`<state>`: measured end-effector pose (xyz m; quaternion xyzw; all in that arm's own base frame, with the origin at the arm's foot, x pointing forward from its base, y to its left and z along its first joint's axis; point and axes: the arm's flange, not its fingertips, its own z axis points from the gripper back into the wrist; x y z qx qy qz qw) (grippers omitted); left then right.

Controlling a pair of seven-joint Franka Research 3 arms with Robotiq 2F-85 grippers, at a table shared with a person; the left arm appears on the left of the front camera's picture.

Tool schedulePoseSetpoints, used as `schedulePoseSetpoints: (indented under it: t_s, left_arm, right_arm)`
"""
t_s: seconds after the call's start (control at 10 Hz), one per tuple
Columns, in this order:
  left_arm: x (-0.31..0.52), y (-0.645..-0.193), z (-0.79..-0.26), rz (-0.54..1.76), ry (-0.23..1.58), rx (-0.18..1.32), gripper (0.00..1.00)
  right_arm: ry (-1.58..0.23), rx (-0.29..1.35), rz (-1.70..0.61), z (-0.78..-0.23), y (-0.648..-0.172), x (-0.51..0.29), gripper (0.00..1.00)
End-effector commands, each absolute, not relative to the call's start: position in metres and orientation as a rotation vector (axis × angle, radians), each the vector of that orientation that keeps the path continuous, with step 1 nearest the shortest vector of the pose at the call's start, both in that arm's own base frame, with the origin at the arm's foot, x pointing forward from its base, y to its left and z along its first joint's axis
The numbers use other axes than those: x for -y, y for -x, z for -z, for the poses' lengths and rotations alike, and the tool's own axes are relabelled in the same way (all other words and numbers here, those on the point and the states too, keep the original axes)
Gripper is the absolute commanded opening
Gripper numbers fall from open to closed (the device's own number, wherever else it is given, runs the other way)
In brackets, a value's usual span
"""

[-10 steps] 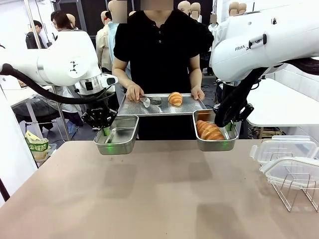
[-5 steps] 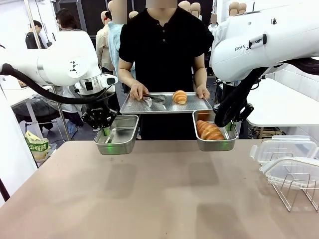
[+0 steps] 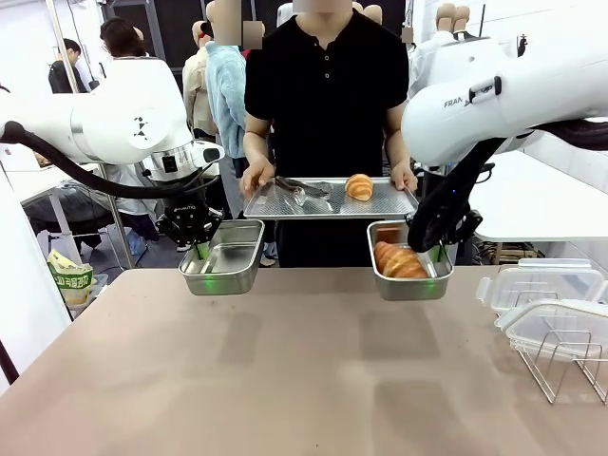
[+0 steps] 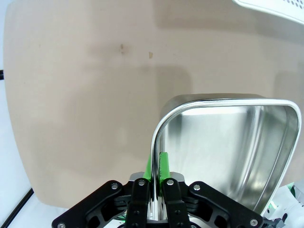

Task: Place the bread in airtight containers.
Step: Once an object is inside an Airtight Container , place the container in the center of the table.

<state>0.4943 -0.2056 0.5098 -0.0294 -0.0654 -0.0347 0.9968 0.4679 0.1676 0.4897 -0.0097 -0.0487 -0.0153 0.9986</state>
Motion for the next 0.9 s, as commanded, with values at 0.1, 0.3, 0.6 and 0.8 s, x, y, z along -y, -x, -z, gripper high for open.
schedulePoseSetpoints:
  t_s: [0.1,0.3,0.6,0.8]
  left_arm:
    - [0.204,-0.494,-0.513,0.066,0.061,0.136,0.0]
    - [0.204,-0.494,-0.513,0.066,0.061,0.136,0.0]
    - [0.204,-0.494,-0.513,0.066,0.061,0.136,0.0]
    - [0.204,-0.494,-0.513,0.066,0.061,0.136,0.0]
  right_arm:
    - [-0.027,0.027,0.001,-0.439,-0.48,-0.165,0.0]
    - [-0.018,0.061,-0.014,-0.403,-0.48,-0.16,0.0]
    - [-0.041,0.114,-0.025,-0.371,-0.473,-0.156,0.0]
    - [-0.059,0.134,-0.036,-0.359,-0.469,-0.152,0.0]
